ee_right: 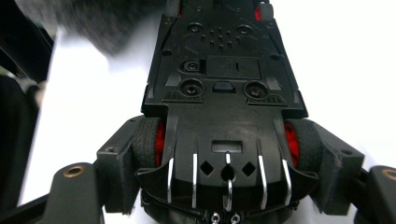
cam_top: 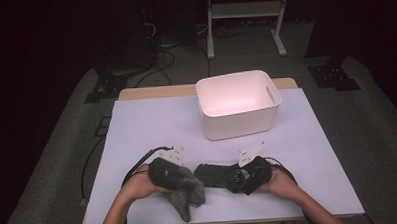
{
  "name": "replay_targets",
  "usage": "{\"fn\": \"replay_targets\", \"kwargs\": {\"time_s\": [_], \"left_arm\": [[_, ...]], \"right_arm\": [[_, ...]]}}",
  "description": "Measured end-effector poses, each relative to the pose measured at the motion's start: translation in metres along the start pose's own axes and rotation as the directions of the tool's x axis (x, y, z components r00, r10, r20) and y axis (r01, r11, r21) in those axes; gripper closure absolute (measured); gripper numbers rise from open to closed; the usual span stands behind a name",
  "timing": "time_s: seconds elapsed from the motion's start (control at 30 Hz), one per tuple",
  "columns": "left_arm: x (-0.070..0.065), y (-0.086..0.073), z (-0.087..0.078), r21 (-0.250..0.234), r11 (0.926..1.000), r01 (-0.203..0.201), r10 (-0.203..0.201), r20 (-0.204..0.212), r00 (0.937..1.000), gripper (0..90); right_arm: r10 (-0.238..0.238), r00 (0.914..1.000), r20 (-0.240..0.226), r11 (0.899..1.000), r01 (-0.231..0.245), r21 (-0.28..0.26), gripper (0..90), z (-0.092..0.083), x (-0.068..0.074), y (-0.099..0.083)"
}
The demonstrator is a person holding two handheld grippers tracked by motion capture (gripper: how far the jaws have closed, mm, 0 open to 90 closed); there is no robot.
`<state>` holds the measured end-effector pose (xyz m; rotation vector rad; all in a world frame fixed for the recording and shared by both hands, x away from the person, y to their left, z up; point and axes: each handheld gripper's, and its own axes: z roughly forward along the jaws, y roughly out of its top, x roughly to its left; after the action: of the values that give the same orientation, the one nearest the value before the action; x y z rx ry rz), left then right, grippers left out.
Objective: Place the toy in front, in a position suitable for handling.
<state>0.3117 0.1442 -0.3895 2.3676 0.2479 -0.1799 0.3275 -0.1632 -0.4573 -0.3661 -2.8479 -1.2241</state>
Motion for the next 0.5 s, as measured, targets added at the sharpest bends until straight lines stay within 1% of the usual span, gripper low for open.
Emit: {"fn": "replay_targets", "kwargs": {"time_s": [0.03,0.1,0.13,0.17,0.27,0.37,0.43,0.5], "left_arm": [[0.001,-0.001,-0.003,-0.002,1.0000,0.002,-0.003,-0.006,1.0000,78.6],[0.002,-0.002,-0.007,-0.004,0.9999,0.009,-0.009,-0.017,0.9998,78.6],[0.002,-0.002,-0.009,-0.006,0.9999,0.012,-0.012,-0.021,0.9997,78.6],[0.003,-0.002,-0.011,-0.008,0.9999,0.011,-0.012,-0.025,0.9996,78.6],[0.004,0.002,-0.011,-0.004,1.0000,0.008,-0.008,-0.026,0.9996,78.6],[0.003,0.010,-0.002,0.013,0.9998,-0.014,0.014,-0.011,0.9999,78.6],[0.003,0.017,0.009,0.029,0.9992,-0.029,0.029,0.001,0.9996,78.5],[0.004,0.023,0.019,0.031,0.9989,-0.037,0.036,0.014,0.9992,78.6]], "right_arm": [[-0.008,1.0000,-0.005,1.000,0.008,0.006,24.1,-0.001,-0.002,-0.001],[-0.051,0.9987,0.008,0.999,0.051,0.016,24.1,-0.001,0.000,-0.001],[-0.059,0.9982,0.013,0.998,0.059,0.017,24.1,-0.001,0.001,0.000],[-0.060,0.9982,0.005,0.998,0.060,0.018,24.1,-0.001,0.002,0.000],[-0.089,0.9960,-0.013,0.996,0.089,0.021,24.1,0.001,0.007,0.001],[-0.116,0.9931,-0.014,0.993,0.117,0.022,24.1,0.003,0.014,0.003],[-0.133,0.9910,-0.016,0.991,0.133,0.023,24.1,0.006,0.018,0.006],[-0.149,0.9886,-0.016,0.989,0.150,0.021,24.0,0.008,0.021,0.008]]}}
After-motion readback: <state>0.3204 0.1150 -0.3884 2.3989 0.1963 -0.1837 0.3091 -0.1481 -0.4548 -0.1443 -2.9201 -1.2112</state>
